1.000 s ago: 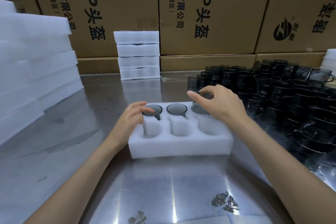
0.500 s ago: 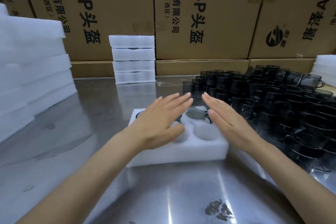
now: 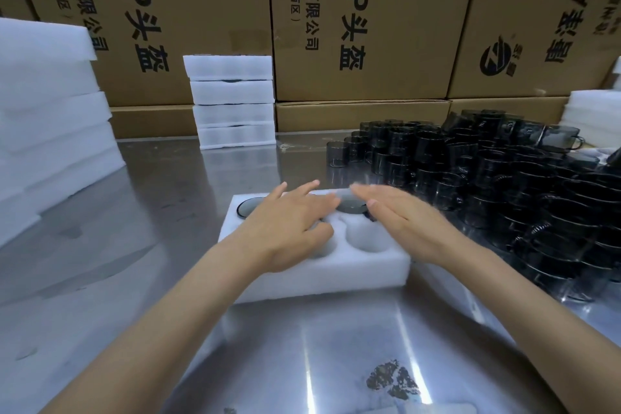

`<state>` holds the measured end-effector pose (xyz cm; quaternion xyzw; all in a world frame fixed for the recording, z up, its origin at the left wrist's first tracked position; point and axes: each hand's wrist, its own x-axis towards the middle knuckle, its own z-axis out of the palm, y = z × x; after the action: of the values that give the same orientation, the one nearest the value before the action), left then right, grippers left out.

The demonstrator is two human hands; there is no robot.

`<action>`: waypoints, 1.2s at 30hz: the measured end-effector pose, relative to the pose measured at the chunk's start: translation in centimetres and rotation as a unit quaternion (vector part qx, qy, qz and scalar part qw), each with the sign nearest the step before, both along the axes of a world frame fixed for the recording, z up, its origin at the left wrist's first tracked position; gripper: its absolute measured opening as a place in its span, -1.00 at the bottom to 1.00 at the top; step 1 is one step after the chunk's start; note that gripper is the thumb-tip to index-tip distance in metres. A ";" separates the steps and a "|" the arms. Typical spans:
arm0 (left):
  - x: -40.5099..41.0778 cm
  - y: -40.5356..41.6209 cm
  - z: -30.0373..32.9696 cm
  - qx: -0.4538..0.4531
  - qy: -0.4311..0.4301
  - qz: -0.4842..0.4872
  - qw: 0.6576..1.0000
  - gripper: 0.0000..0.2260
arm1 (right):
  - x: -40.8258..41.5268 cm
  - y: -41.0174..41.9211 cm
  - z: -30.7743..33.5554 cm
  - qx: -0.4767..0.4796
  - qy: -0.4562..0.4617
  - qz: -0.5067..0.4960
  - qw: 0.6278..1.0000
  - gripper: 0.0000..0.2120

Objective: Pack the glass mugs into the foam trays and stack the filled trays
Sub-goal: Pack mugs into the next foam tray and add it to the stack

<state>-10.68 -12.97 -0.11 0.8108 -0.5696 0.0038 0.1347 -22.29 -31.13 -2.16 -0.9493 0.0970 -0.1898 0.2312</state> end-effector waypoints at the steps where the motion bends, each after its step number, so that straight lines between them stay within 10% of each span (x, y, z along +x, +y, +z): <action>1: 0.0 -0.1 0.0 0.006 0.011 0.007 1.000 -0.37 | 0.0 0.1 0.0 0.005 0.007 0.000 1.000 -0.61; 14: -0.7 0.2 -0.6 -0.008 -0.018 0.015 1.000 -0.39 | 0.0 0.6 -0.7 0.057 0.010 -0.006 0.998 -0.61; 21: -2.4 1.7 -0.6 -0.219 -0.128 0.049 0.966 -0.69 | -1.1 0.8 -0.5 -0.080 -0.049 -0.220 0.971 -0.58; 36: -3.4 2.1 -0.5 -0.223 -0.137 0.051 0.964 -0.63 | -6.4 4.2 -1.3 -0.143 -0.035 -0.422 0.894 -0.69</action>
<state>-14.13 -10.90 -0.62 0.7799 -0.5251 0.2486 0.2328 -28.68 -26.88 -3.43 -0.8345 0.4525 -0.3143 -0.0059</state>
